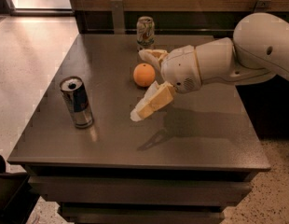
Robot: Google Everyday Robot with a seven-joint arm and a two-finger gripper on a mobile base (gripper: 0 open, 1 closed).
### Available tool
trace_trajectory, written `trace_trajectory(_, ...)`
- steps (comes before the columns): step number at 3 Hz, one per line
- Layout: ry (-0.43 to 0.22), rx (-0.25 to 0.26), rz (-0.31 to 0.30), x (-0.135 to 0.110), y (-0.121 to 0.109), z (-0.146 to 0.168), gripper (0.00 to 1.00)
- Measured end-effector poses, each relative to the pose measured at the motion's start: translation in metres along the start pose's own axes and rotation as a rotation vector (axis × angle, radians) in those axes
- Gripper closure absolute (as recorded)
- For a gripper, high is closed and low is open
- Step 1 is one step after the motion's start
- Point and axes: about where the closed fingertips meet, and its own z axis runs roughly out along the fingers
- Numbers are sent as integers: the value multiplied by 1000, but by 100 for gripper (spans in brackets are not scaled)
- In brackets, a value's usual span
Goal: Pick redbull can
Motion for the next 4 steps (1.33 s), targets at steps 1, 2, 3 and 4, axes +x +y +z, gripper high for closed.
trace_trajectory(1, -36, -37, 35, 2, -5, 25, 0)
trace_trajectory(2, -87, -61, 61, 2, -7, 47, 0)
trace_trajectory(3, -142, -70, 73, 1, -7, 66, 0)
trace_trajectory(4, -202, -81, 70, -3, -4, 87, 0)
